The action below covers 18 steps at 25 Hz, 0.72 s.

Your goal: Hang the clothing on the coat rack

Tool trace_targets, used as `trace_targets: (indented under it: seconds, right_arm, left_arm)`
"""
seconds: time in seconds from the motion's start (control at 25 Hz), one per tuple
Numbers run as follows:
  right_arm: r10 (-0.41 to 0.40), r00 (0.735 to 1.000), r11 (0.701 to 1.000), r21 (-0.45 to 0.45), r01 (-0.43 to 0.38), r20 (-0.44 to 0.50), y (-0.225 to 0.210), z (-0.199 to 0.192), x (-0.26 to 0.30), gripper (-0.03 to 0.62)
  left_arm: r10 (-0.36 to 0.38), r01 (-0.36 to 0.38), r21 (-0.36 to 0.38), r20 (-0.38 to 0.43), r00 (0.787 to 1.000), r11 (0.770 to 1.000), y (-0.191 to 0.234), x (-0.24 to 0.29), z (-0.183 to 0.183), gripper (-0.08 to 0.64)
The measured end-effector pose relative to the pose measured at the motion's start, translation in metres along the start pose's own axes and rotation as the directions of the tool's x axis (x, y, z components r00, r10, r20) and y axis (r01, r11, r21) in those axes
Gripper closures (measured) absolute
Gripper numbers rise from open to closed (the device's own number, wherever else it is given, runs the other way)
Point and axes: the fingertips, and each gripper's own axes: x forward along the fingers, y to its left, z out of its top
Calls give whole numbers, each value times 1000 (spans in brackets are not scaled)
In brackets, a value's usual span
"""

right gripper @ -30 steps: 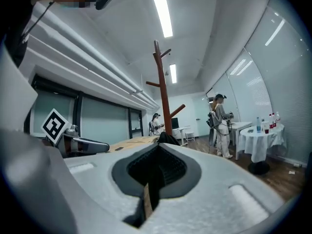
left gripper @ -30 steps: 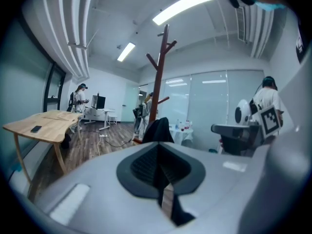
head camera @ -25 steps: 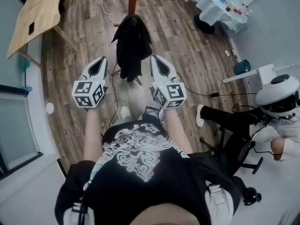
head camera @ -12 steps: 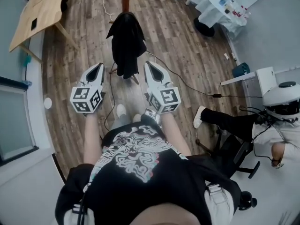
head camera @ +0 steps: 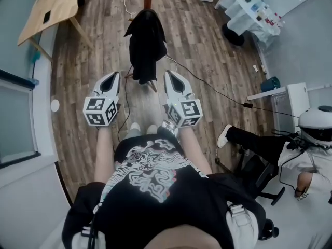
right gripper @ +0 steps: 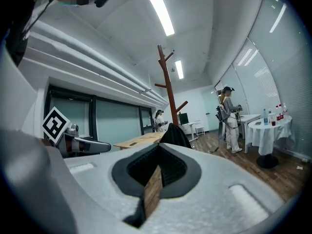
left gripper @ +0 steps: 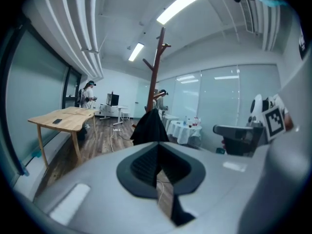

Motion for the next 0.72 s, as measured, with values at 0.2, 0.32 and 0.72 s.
trace_targets:
  seconds: [0.2, 0.32, 0.72]
  right_arm:
    - [-17, 1000, 1000, 6, 17, 13, -5, 3, -7, 594]
    - [-15, 1000, 1000, 10, 14, 13, -2, 2, -6, 594]
    - [-10, 1000, 1000, 4, 9, 9, 1, 2, -4, 594]
  left_arm:
    - [-2, 2, 25, 3, 1000, 1000, -3, -2, 3, 571]
    - [1, -1, 26, 5, 1000, 1000, -2, -4, 4, 571]
    - [0, -1, 20, 8, 1000, 1000, 2, -3, 3, 571]
